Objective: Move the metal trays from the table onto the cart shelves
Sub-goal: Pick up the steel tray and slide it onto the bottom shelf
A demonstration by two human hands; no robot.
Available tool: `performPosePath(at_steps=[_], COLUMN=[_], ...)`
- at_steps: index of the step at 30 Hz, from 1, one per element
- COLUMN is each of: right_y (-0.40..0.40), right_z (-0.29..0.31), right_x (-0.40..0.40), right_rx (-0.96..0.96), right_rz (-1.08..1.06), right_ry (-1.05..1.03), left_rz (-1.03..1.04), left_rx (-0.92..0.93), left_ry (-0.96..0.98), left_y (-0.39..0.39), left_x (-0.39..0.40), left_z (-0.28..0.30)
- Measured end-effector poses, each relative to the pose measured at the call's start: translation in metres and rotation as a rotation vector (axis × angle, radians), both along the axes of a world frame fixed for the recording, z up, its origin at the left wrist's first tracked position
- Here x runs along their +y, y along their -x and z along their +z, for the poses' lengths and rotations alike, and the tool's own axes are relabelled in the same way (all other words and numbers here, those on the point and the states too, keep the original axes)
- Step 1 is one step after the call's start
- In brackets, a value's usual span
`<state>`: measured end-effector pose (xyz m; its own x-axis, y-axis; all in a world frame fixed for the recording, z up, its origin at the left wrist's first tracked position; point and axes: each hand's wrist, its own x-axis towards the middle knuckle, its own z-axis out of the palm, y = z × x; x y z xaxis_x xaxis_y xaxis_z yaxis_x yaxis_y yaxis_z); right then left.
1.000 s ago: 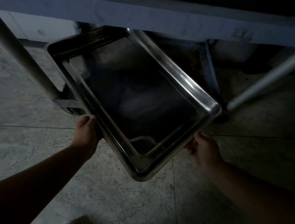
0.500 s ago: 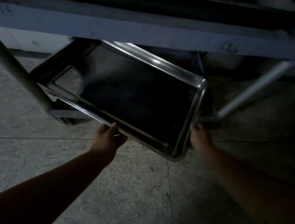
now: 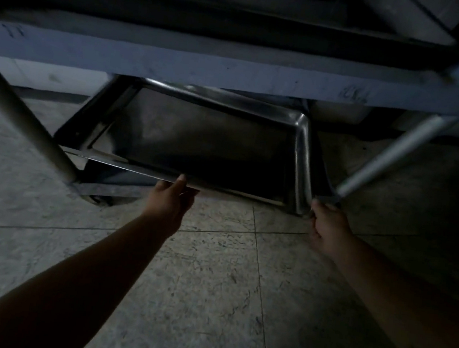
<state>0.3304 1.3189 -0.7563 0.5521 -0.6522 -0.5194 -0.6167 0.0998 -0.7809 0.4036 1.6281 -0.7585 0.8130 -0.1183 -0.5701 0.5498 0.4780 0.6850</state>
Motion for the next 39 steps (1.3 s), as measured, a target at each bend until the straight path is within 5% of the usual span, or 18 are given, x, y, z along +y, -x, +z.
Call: performPosePath(at_steps=[5, 11, 14, 18, 21, 29, 39], right_y=[-0.019, -0.017, -0.019, -0.024, -0.04, -0.058, -0.086], right_z=[-0.003, -0.001, -0.006, -0.021, -0.032, -0.041, -0.032], right_x=[-0.008, 0.024, 0.049, 0.074, 0.083, 0.076, 0.079], right_rx=[-0.088, 0.027, 0.11, 0.075, -0.084, -0.244, -0.175], right_rz=[-0.137, 0.044, 0.194, 0.583, 0.766, 0.606, 0.658], right_ry=[0.019, 0.656, 0.676, 1.001, 1.025, 0.974, 1.022], left_rz=[-0.012, -0.217, -0.558, -0.488, -0.519, -0.61, -0.625], left_rx=[0.013, 0.038, -0.237, -0.952, -0.863, -1.066, -0.863], left_ry=[0.001, -0.249, -0.641, -1.419, -1.621, -1.465, -1.414], left_y=[-0.003, -0.006, -0.001, -0.017, -0.038, -0.053, -0.086], left_x=[-0.026, -0.035, -0.026, 0.027, 0.066, 0.08, 0.076], left_z=[-0.004, -0.007, -0.007, -0.012, -0.015, -0.023, -0.023])
